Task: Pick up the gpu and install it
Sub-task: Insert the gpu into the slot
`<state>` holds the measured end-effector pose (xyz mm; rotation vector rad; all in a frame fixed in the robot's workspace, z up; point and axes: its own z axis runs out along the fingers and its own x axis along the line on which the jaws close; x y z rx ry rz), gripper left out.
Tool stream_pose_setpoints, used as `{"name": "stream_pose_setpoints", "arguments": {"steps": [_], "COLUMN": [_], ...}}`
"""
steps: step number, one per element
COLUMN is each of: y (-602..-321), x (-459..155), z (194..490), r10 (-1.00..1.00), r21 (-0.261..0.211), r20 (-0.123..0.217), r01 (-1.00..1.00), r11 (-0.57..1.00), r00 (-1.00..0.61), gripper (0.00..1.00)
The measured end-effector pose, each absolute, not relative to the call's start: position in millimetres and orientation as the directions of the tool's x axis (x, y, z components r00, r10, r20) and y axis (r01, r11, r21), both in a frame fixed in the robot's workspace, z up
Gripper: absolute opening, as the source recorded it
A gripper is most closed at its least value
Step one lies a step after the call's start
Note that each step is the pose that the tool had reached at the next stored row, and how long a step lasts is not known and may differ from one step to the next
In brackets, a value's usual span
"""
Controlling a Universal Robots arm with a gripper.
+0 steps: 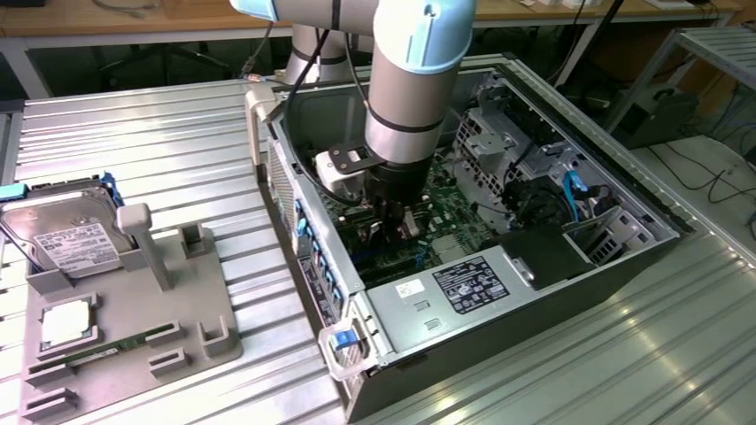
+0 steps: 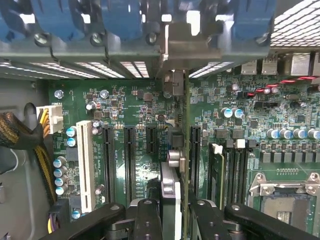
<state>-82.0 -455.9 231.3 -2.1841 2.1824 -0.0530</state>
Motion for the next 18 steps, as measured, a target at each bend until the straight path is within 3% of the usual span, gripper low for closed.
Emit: {"name": "stream_pose_setpoints", "arguments": {"steps": [9,14,18], "y": [-455.8,-455.8,-455.8], "x": [-82.3,-84.6,-84.6], "z": [231.2,231.0,231.1], "r10": [-1.0,-1.0,-1.0], "r21": [-0.064,-0.107,-0.108], "r20": [-0.014,-0.014,-0.014], "r01": [-0.998,-0.994,-0.994], "r11": [0.0,0.0,0.0], "r00": [0.001,0.002,0.002], "gripper": [0.28,0.28,0.28]}}
